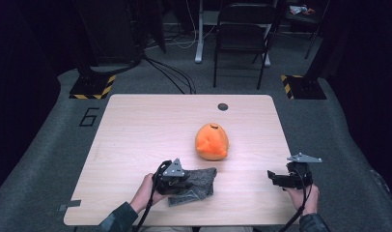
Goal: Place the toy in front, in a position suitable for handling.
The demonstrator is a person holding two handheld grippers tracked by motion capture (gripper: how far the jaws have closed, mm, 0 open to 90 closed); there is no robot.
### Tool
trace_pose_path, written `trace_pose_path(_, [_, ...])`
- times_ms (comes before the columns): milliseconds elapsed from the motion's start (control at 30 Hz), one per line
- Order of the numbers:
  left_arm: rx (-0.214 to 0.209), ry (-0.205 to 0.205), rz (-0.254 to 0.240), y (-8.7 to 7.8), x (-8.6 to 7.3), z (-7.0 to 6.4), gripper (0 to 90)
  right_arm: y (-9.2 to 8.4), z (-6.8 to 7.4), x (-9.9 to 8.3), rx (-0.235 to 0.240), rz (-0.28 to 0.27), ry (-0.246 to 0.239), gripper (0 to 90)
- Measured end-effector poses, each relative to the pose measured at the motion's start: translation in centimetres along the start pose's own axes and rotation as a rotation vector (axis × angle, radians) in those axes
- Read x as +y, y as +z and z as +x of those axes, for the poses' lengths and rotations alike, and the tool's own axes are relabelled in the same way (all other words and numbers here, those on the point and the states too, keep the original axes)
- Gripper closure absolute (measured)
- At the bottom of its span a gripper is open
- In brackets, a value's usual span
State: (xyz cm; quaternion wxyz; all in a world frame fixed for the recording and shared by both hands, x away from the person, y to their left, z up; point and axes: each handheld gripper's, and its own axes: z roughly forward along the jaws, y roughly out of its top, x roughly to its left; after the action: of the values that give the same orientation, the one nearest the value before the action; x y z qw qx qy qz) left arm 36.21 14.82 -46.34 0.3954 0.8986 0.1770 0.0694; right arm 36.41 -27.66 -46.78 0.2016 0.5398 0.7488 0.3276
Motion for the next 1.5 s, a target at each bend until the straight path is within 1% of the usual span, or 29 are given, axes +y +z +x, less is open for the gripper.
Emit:
trace_pose_path(133, [-0.018,0.011,0.005,1.4,0.9,-0.1,74.9,0.0,0.0,0.0,0.001,0.001,-0.001,11.6])
trace_pose_path(300, [-0.042,0.036,0.028,2.9,1.6,-0.2,74.9,0.0,0.0,-0.1,0.000,0.005,0.005,11.8])
trace_pose_path(367, [-0.043,0.033,0.029,3.5,1.8,-0.3,74.8,0.0,0.0,-0.1,0.001,0.006,0.009,11.8])
trace_pose_path(400, [-0.045,0.049,0.041,3.9,2.1,-0.2,74.7,0.0,0.0,-0.1,0.001,0.005,0.007,11.7])
trace_pose_path(533, [-0.053,0.043,0.043,5.2,2.7,-0.2,74.5,0.0,0.0,-0.1,0.002,0.005,0.005,11.8])
trace_pose_path(600, [-0.065,0.040,0.043,5.9,3.1,-0.2,74.3,0.1,0.0,-0.1,0.003,0.006,0.006,11.8])
trace_pose_path(633, [-0.069,0.043,0.045,6.2,3.3,-0.3,74.3,0.1,0.1,-0.1,0.004,0.008,0.009,11.8])
trace_pose_path(700, [-0.073,0.058,0.050,6.9,3.8,-0.4,74.0,0.2,0.0,-0.1,0.002,0.009,0.002,11.8])
trace_pose_path(733, [-0.077,0.058,0.051,7.1,4.0,-0.5,73.9,0.2,0.0,-0.1,0.005,0.010,-0.002,11.8])
trace_pose_path(833, [-0.085,0.079,0.071,8.0,4.6,-0.7,73.7,0.2,0.1,-0.1,0.005,0.014,-0.001,11.8])
trace_pose_path(867, [-0.091,0.076,0.073,8.5,4.9,-0.8,73.5,0.3,0.1,-0.1,0.006,0.014,-0.004,11.8])
trace_pose_path(900, [-0.092,0.084,0.086,8.8,5.0,-0.9,73.4,0.3,0.1,-0.1,0.006,0.015,-0.006,11.8])
trace_pose_path(967, [-0.091,0.081,0.093,9.5,5.2,-1.1,72.8,0.3,0.1,-0.1,0.009,0.016,-0.007,11.9])
trace_pose_path(1033, [-0.100,0.084,0.114,10.2,5.2,-1.2,72.0,0.3,0.1,-0.2,0.009,0.015,-0.005,11.9])
trace_pose_path(1100, [-0.107,0.091,0.137,10.9,5.1,-1.3,69.3,0.4,0.2,-0.2,0.009,0.016,-0.006,11.9])
trace_pose_path(1133, [-0.117,0.083,0.137,11.2,5.1,-1.4,66.8,0.4,0.1,-0.2,0.011,0.016,-0.005,11.9])
trace_pose_path(1233, [-0.122,0.077,0.124,11.1,5.2,-1.4,56.1,0.3,0.1,-0.2,0.014,0.014,-0.005,11.9])
trace_pose_path(1267, [-0.116,0.075,0.114,10.9,5.2,-1.3,53.0,0.3,0.2,-0.2,0.014,0.015,-0.003,11.9])
trace_pose_path(1333, [-0.120,0.065,0.105,10.3,5.4,-1.2,43.1,0.2,0.1,-0.1,0.017,0.012,-0.003,11.9])
trace_pose_path(1367, [-0.113,0.068,0.101,10.0,5.4,-1.1,43.1,0.2,0.2,-0.1,0.018,0.009,-0.003,11.9])
trace_pose_path(1400, [-0.110,0.057,0.092,9.6,5.4,-1.1,40.5,0.1,0.2,-0.1,0.021,0.008,-0.005,11.9])
trace_pose_path(1467, [-0.111,0.055,0.081,8.9,5.5,-0.9,35.5,0.0,0.4,0.0,0.028,0.006,-0.004,11.9])
trace_pose_path(1500, [-0.100,0.057,0.077,8.5,5.5,-0.9,34.0,-0.1,0.6,0.1,0.030,0.002,-0.008,11.9])
